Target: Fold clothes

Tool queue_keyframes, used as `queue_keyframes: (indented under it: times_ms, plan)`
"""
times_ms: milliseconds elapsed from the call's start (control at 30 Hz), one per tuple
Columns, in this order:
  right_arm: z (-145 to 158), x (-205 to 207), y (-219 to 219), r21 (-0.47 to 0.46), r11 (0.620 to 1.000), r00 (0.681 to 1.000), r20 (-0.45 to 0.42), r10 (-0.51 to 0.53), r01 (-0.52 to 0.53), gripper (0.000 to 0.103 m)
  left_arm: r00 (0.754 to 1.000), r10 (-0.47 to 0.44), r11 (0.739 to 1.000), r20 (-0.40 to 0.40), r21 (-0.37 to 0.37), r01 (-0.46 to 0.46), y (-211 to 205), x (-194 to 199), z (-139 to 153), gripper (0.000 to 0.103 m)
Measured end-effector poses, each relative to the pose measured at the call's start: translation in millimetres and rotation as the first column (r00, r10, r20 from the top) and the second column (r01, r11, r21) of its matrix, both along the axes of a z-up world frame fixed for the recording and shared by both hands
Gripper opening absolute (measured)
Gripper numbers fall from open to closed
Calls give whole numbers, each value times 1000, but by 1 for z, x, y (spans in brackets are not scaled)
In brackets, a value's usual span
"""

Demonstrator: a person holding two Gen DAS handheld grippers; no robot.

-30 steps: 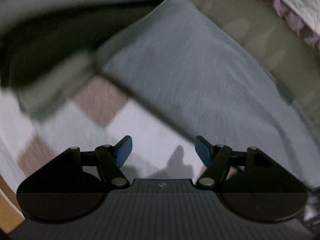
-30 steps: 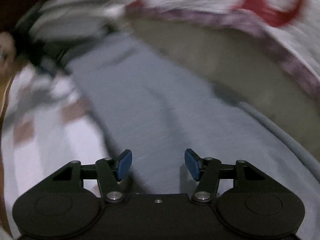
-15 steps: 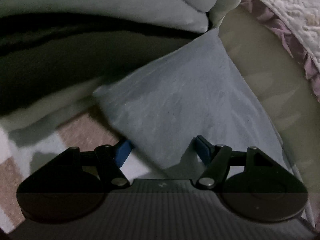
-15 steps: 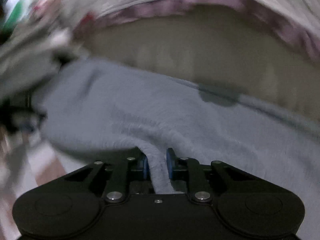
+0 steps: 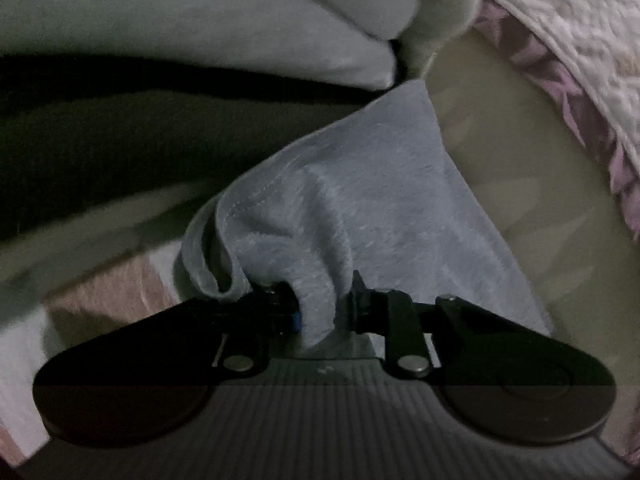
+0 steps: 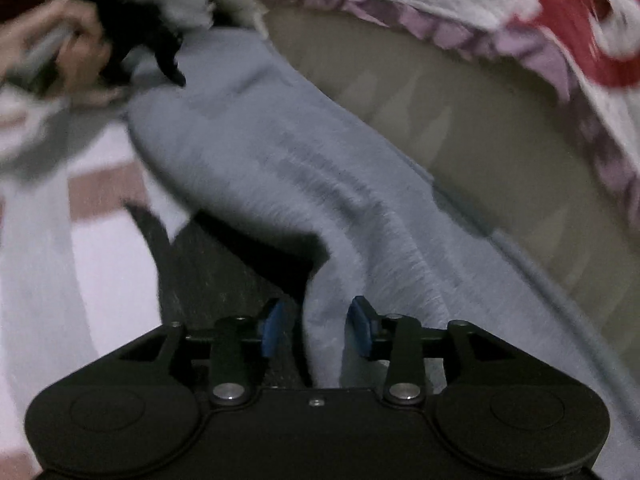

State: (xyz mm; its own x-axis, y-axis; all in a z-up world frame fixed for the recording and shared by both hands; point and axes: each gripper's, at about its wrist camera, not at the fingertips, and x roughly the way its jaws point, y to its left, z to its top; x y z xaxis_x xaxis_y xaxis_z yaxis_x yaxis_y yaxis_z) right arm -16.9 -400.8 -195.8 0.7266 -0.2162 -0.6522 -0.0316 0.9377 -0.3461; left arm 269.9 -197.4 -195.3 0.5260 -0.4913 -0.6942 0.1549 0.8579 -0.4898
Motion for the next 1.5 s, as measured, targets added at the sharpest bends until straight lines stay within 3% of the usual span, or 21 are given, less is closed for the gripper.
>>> queue_keyframes:
  times_ms: [67,133,200,267,300,433,467,533,600,700,800,967,1033,1133,1267,1333,1367,1433,1500]
  plan:
    - [-5,0,2,-68,997,1000,20,22,-21,53,999,-20,999,49,44,18,-5,-6,12,16]
    - [-4,9,-6,-71,997,999,43,-3,7,63,992,-43,996,118,86,33,-14,-14,30,15]
    - [-1,22,-20,-11,999,998,46,-50,50,61,982,-62,994,176,97,45,-19,-22,51,15]
    - [3,29,-30,15,996,995,44,-87,87,40,977,-69,995,200,83,54,-20,-23,71,14]
    - [10,26,-33,38,994,992,68,-108,105,12,977,-75,995,202,80,59,-20,-22,80,14]
    - [56,-9,-33,149,980,971,179,-159,133,7,973,-101,993,209,82,85,-6,-28,108,14]
    - [73,-23,-30,223,968,972,174,-159,119,8,973,-107,992,204,87,91,10,-39,110,14]
    - [94,-47,-19,277,959,988,123,-93,56,8,974,-119,990,194,98,102,42,-61,114,14]
    - [102,-65,-8,316,949,998,57,-15,-4,8,976,-128,983,174,154,101,68,-91,112,14]
    - [94,-84,5,396,917,998,-23,61,-47,8,975,-137,968,176,234,94,100,-130,99,14]
    - [71,-90,17,411,910,990,-105,97,-46,8,980,-121,963,159,259,77,111,-148,78,14]
    - [68,-101,9,485,873,985,-119,126,-53,10,953,-122,961,276,271,44,124,-192,84,15]
    - [71,-104,4,487,870,978,-130,165,-82,10,960,-120,952,253,303,39,128,-202,77,19]
    - [58,-97,3,494,866,970,-160,182,-81,9,981,-91,925,169,379,21,132,-199,55,20]
    - [45,-91,8,498,865,970,-180,162,-52,10,950,-116,886,291,462,-34,124,-218,73,22]
    - [46,-93,5,511,858,971,-180,160,-47,10,933,-132,863,336,501,-59,119,-228,81,30]
    - [46,-92,2,519,853,970,-182,162,-45,10,948,-116,852,298,520,-58,120,-225,76,36]
    - [41,-91,1,521,853,967,-197,163,-37,10,988,-22,858,150,510,-59,132,-207,56,36]
    - [28,-84,10,489,872,962,-227,151,-22,11,996,61,854,71,512,-89,150,-196,43,36]
